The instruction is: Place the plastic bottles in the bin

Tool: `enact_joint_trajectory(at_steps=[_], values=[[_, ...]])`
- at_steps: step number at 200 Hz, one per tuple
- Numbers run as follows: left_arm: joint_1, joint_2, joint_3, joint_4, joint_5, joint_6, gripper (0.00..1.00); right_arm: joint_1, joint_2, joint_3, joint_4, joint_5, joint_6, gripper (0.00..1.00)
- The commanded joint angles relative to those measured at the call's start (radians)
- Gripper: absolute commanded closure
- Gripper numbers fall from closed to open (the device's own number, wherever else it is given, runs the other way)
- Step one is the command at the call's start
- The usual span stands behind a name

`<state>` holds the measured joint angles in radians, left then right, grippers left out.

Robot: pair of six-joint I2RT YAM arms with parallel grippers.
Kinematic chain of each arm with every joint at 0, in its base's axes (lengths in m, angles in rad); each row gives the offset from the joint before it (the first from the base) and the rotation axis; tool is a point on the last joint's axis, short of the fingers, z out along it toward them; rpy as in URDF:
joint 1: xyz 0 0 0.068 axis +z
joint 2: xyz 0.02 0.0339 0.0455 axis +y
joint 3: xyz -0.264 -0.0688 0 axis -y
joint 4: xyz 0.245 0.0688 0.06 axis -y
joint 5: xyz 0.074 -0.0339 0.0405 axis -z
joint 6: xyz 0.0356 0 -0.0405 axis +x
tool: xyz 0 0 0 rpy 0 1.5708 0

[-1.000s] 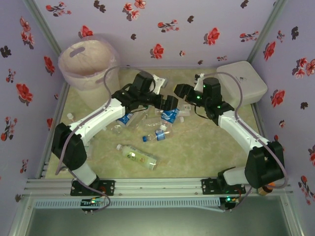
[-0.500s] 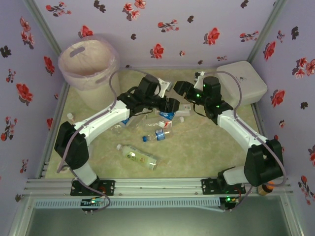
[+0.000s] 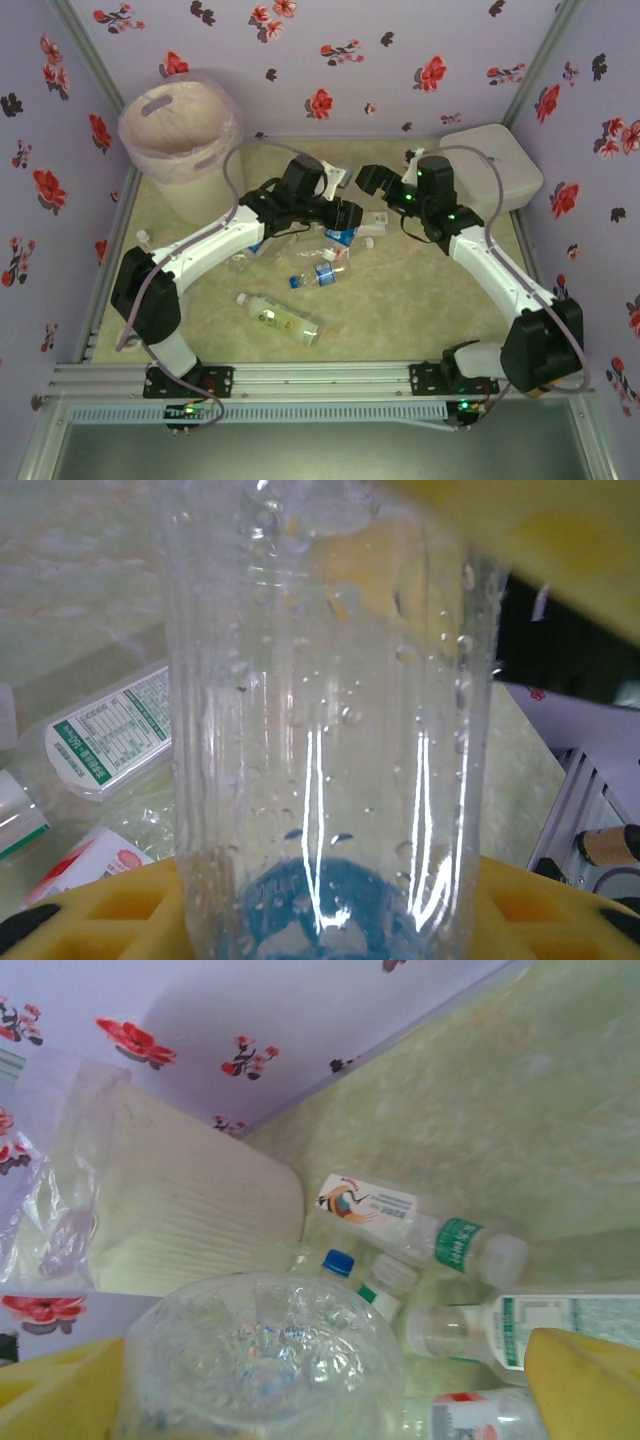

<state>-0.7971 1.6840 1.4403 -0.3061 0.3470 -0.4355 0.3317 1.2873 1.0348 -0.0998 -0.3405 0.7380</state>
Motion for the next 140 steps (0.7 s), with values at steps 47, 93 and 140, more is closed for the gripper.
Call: enact_joint_trajectory(at_steps=[47,93,140], values=[[0.019,-0.056,0.206,-0.278,-0.143,0.209,0.52,-0.155,-0.225,-0.044,-0.141,0.259,-0.134,0.00],[0.153,-0.021,0.525,-0.559,-0.274,0.396,0.56,-0.166,-0.308,-0.127,-0.236,0.234,-0.195,0.00],[0.424,0.075,0.871,-0.687,-0.396,0.504,0.68,-0.167,-0.309,-0.108,-0.340,0.164,-0.285,0.00]])
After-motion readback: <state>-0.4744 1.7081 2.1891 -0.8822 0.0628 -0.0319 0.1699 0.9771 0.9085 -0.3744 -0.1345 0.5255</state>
